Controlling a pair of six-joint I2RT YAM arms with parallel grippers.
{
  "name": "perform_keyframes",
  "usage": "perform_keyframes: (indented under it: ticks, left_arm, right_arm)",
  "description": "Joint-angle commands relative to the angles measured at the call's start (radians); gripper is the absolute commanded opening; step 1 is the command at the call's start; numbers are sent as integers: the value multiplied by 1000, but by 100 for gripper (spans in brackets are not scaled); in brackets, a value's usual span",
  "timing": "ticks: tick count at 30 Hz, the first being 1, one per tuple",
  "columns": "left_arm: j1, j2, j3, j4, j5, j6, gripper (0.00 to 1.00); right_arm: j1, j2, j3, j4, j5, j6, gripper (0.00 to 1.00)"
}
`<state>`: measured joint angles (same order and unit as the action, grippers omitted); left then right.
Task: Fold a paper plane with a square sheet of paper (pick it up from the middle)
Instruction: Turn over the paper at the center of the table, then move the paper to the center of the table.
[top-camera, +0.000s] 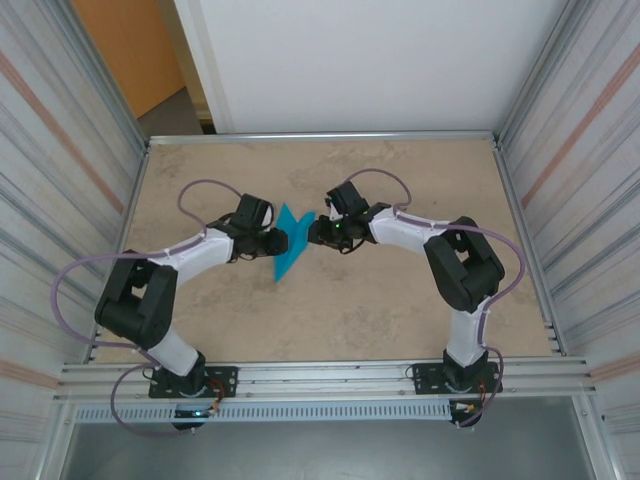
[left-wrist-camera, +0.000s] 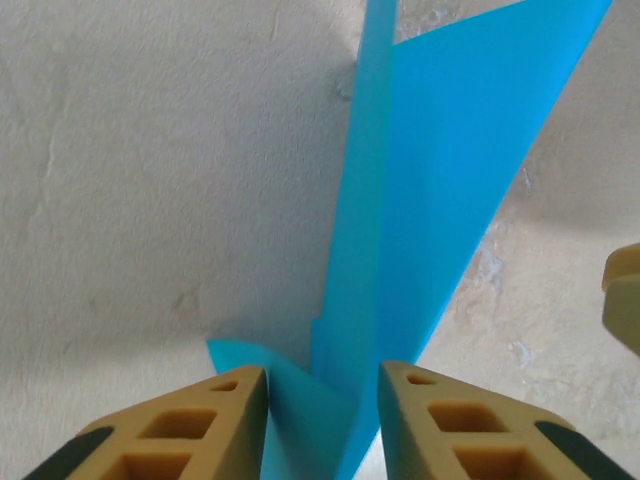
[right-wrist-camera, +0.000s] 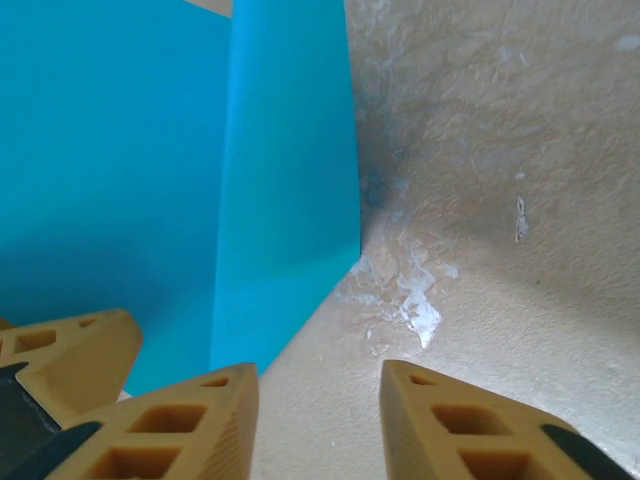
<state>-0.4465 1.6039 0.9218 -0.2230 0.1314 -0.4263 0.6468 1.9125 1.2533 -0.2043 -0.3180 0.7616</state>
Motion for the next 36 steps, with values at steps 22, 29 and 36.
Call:
perform_keyframes:
  ticks: [22, 29, 36]
  left_arm:
    - [-227, 51, 167, -85, -313, 233, 12]
    - [-311, 107, 216, -108, -407, 262, 12]
    - [-397, 154, 248, -114, -453, 270, 12]
  right_arm:
    - [-43, 52, -34, 25, -28, 51, 12]
    - [-102, -64, -213, 165, -29, 86, 16]
    - [-168, -136, -328, 217, -40, 94, 17]
